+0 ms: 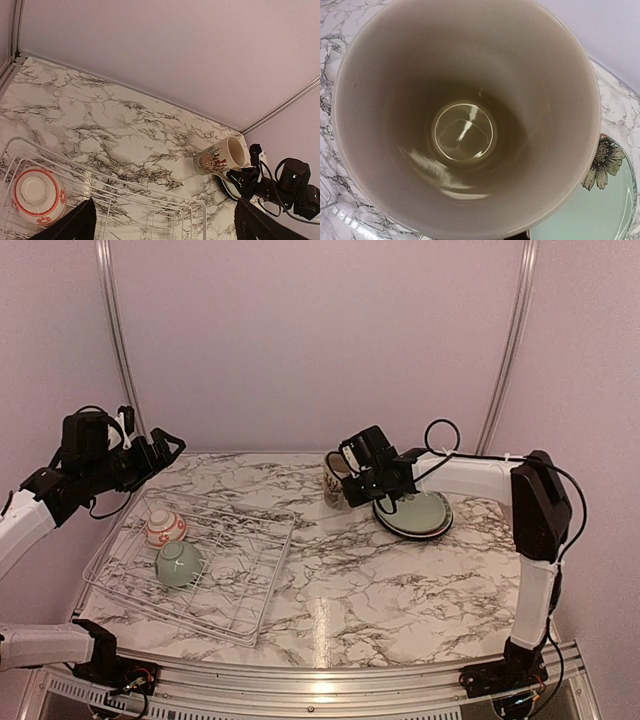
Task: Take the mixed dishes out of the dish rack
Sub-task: Place the cup at the center of the board.
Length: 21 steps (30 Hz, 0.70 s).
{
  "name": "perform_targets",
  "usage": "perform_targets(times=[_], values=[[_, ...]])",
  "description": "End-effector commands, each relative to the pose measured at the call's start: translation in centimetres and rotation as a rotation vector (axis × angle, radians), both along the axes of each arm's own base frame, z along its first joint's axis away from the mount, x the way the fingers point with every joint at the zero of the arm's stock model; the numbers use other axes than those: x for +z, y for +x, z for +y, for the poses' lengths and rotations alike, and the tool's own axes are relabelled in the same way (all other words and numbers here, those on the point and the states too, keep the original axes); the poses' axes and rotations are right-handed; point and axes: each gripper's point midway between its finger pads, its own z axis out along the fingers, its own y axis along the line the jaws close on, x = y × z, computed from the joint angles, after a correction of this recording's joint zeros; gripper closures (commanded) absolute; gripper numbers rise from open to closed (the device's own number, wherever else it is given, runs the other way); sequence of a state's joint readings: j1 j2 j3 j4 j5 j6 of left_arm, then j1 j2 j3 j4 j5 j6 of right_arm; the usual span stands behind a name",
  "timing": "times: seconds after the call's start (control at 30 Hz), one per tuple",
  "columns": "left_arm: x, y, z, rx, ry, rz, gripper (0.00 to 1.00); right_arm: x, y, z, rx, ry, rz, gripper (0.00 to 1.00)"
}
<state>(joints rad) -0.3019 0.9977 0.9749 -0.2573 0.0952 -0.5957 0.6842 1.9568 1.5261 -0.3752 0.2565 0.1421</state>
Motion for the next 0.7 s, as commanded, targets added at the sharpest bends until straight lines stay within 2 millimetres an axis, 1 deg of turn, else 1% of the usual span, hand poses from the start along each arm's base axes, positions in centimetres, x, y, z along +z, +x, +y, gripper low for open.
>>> perform_targets(times=[0.0,0.23,0.5,0.67], values=[[-0.6,-0.7,0.3,0.001,0.015,0.021,0.01,4.8,3.4,-0.1,-0.046,0.051,-0.141,1.0],[-2.6,-0.9,0.4,0.007,0.03,0.071,0.01,3.4,4.7,-0.8,-0.071,0.058,-0.11,1.0],[-4.1,-0.6,0.4,-0.003,0.076,0.123,0.01,2.2,4.8,-1.0,-0.084,0.039,-0.09,1.0],[-5.8,-0.5,1.0,0.012,0.132,0.179,0.01,1.9,4.8,-1.3,-0.096,0.025,-0.092,0.97]])
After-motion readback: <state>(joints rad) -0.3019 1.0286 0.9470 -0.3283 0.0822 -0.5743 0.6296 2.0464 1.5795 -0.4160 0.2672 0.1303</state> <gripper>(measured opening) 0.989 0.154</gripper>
